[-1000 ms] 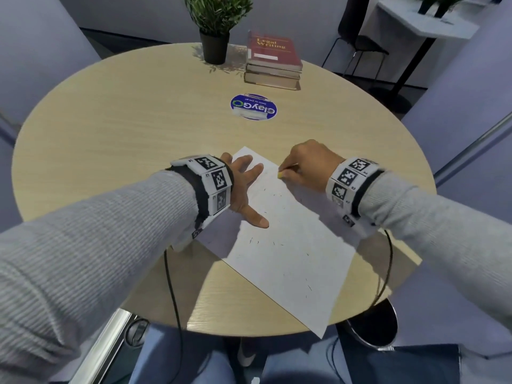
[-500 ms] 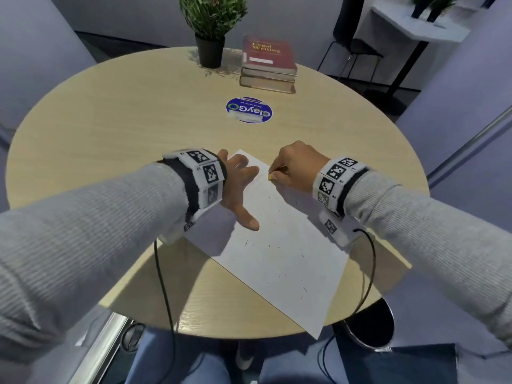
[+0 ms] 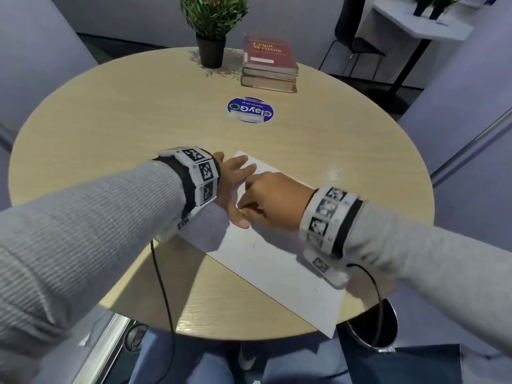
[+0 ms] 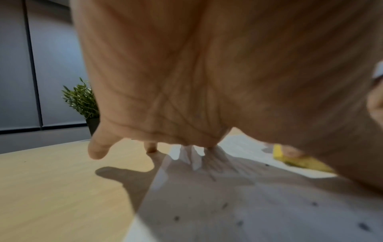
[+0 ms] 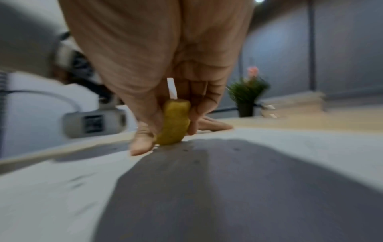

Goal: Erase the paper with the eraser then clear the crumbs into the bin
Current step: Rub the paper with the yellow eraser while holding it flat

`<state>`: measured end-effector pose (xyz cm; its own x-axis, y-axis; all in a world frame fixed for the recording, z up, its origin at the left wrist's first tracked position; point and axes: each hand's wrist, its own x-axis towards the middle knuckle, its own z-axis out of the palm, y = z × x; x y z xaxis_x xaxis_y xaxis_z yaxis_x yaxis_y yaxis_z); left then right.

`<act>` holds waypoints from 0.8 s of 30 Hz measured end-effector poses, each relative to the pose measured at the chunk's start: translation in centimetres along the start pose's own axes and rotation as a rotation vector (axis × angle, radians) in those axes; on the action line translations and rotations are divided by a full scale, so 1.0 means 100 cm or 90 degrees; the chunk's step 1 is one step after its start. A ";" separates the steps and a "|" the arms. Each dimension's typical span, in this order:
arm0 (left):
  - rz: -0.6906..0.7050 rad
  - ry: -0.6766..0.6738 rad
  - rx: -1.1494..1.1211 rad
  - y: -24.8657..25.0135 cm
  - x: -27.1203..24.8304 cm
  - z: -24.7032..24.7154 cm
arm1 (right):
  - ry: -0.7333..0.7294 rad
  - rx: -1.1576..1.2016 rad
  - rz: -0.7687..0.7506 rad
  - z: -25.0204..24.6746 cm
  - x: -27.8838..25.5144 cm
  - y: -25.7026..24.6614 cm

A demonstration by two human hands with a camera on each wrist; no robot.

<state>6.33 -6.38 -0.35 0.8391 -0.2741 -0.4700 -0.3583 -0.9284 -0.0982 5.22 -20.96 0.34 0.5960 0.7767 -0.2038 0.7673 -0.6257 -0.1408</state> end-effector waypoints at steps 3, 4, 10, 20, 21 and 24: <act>-0.005 0.004 0.017 -0.002 0.003 0.001 | 0.051 0.004 0.094 -0.012 0.006 0.036; -0.010 0.001 0.020 -0.001 0.002 -0.001 | 0.067 0.001 0.135 -0.015 0.008 0.048; -0.023 -0.012 0.038 0.002 0.001 -0.003 | 0.032 -0.007 0.030 0.002 -0.001 0.008; -0.026 -0.044 0.030 0.004 -0.001 -0.006 | 0.077 -0.003 0.036 0.000 -0.003 0.023; -0.023 -0.040 0.032 0.005 -0.001 -0.007 | 0.056 0.002 0.002 0.005 -0.010 0.012; -0.005 0.002 -0.013 -0.001 0.006 0.004 | 0.021 0.017 -0.024 0.004 -0.014 0.007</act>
<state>6.70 -6.36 -0.95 0.8431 -0.2670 -0.4668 -0.3427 -0.9357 -0.0836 4.85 -22.49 0.17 0.5746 0.8013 -0.1666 0.7829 -0.5974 -0.1735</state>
